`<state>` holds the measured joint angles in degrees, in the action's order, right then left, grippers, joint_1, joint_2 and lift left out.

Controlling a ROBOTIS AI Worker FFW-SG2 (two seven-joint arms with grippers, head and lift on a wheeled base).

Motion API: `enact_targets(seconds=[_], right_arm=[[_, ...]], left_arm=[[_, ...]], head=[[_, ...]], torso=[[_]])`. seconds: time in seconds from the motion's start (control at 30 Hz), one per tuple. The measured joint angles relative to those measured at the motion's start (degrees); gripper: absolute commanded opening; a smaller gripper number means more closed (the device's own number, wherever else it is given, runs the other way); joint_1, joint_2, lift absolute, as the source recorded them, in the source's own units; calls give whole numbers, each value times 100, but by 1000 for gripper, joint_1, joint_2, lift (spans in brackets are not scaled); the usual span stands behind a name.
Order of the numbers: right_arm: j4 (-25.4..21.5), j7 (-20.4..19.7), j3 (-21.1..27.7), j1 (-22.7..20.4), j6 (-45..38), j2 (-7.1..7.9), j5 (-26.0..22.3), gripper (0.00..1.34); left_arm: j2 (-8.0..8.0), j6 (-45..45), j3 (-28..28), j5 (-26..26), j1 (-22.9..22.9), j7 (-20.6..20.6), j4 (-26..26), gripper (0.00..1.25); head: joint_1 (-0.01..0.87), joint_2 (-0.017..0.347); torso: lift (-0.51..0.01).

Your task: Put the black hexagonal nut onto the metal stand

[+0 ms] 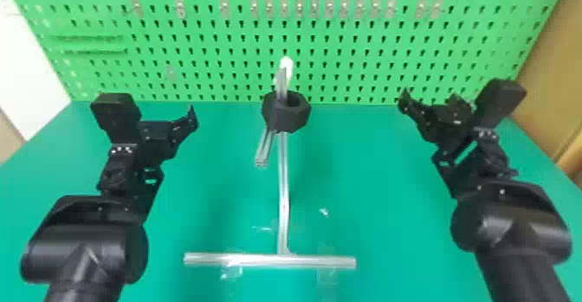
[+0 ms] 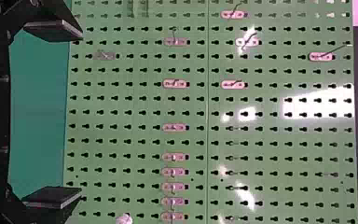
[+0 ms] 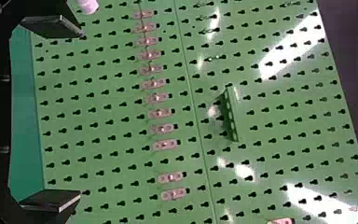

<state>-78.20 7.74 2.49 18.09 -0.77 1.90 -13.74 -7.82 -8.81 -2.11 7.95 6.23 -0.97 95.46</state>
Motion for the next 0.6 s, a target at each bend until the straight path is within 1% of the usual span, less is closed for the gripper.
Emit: enact_targets(seconds=[0.23, 0.33, 0.47, 0.6], right_arm=[[83, -20, -63, -212, 205, -7, -65, 1246], [97, -133, -78, -284, 272, -16, -42, 1249], [140, -383, -138, -385, 498, -20, 42, 1249], [200, -435, -192, -435, 666, -12, 58, 1247]], left_arm=[[0, 105, 78, 38, -24, 8, -70, 1134], [0, 117, 88, 43, -24, 8, -86, 1134], [4, 158, 109, 48, -17, 6, -121, 1134], [13, 204, 151, 56, 17, 8, -174, 1134]], head=[[693, 81], [693, 81], [693, 81], [693, 81]], torso=[[-1], [-1], [-1], [-1]])
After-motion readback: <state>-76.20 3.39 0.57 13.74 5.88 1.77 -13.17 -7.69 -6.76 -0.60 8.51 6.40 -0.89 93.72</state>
